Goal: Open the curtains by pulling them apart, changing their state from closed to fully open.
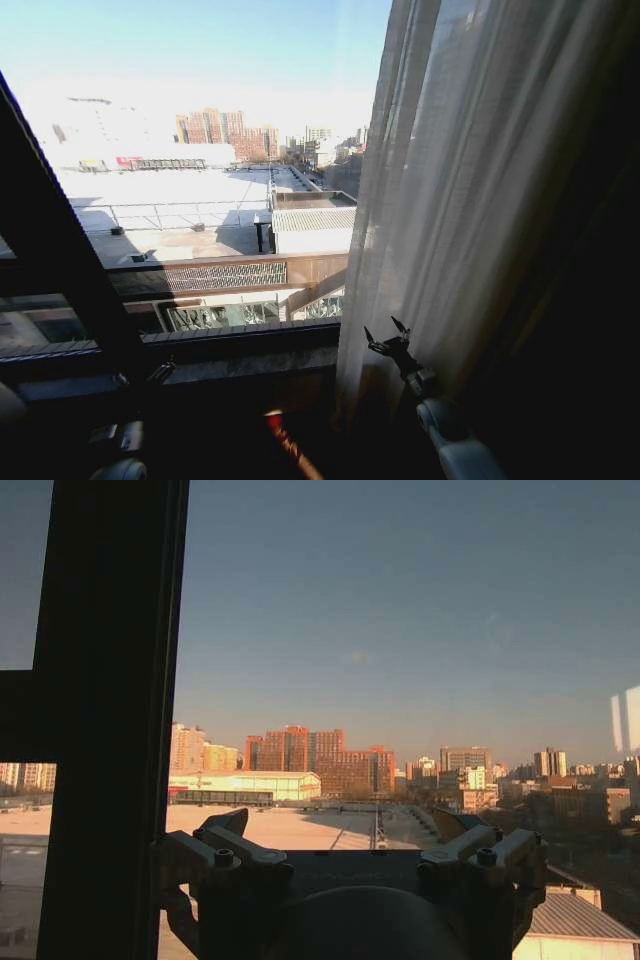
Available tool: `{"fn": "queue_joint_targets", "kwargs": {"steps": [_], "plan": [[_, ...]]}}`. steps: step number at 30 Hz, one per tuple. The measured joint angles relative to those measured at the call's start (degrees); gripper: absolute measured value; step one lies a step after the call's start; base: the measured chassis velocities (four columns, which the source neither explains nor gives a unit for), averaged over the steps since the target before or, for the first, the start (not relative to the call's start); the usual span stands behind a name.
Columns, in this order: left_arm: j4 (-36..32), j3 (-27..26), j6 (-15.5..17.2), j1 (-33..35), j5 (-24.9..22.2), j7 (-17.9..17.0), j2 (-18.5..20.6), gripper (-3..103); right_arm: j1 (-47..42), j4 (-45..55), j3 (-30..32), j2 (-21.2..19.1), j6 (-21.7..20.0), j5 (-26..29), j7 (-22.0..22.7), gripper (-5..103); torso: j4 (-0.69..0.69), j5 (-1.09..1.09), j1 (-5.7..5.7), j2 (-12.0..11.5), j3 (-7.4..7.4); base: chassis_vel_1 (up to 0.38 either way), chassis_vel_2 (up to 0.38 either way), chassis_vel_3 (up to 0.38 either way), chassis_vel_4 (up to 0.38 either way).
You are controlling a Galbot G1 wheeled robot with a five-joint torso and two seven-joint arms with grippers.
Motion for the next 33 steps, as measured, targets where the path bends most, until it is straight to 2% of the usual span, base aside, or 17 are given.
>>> {"fn": "queue_joint_targets", "kwargs": {"steps": [4, 10, 18, 26, 27, 30, 31, 32, 33], "plan": [[0.0, 0.0, 0.0, 0.0, 0.0, 0.0, 0.0, 100, 0.17, 0.07, -1.47, 0.19, -0.01, 0.08, 0.27, 100, 0.0, -0.02, 0.0, 0.0, 0.0, 0.0, 0.0, 0.0, 0.0], [0.0, 0.0, 0.0, 0.0, 0.0, 0.01, 0.0, 100, 3.43, -2.91, -3.23, 1.29, -1.07, -0.12, 3.06, 100, 0.0, 0.0, 0.0, 0.0, 0.0, 0.0, 0.0, 0.0, 0.0], [0.0, 0.0, 0.0, 0.0, 0.0, 0.01, 0.0, 100, 9.76, -9.34, -5.15, 2.2, -5.47, 0.2, 7.57, 100, -0.01, 0.0, 0.01, 0.0, 0.01, 0.0, 0.0, 0.0, 0.0], [0.0, 0.0, 0.0, 0.0, 0.0, 0.01, 0.0, 100, 12.86, -11.8, -7.0, 2.7, -5.74, 0.93, 7.43, 101, 0.0, -0.01, 0.01, 0.0, 0.0, 0.0, 0.0, 0.0, 0.0], [0.0, 0.0, 0.0, 0.0, 0.0, 0.01, 0.0, 100, 13.24, -12.07, -7.28, 2.71, -5.51, 1.16, 7.26, 96, 0.0, -0.01, 0.01, 0.0, 0.0, 0.0, 0.0, 0.0, 0.0], [0.0, 0.0, 0.0, 0.0, 0.0, 0.01, 0.0, 100, 13.6, -12.16, -7.57, 2.73, -5.24, 1.36, 7.1, 96, 0.0, -0.01, 0.01, 0.0, 0.0, 0.0, 0.0, 0.0, 0.0], [0.0, 0.0, 0.0, 0.0, 0.0, 0.01, 0.0, 100, 13.68, -12.16, -7.72, 2.72, -5.12, 1.45, 7.02, 85, -0.01, -0.01, 0.01, 0.0, 0.0, 0.0, 0.0, 0.0, 0.0], [0.0, 0.0, 0.0, 0.0, 0.0, 0.01, 0.0, 100, 13.7, -12.16, -7.83, 2.72, -5.04, 1.49, 6.94, 85, -0.01, -0.01, 0.01, 0.0, 0.0, 0.0, 0.0, 0.0, 0.0], [0.0, 0.0, 0.0, 0.0, 0.0, 0.01, 0.0, 100, 13.7, -12.14, -7.94, 2.71, -4.97, 1.51, 6.8, 74, 0.0, -0.01, 0.01, 0.0, 0.01, 0.0, 0.0, 0.0, 0.0]]}}
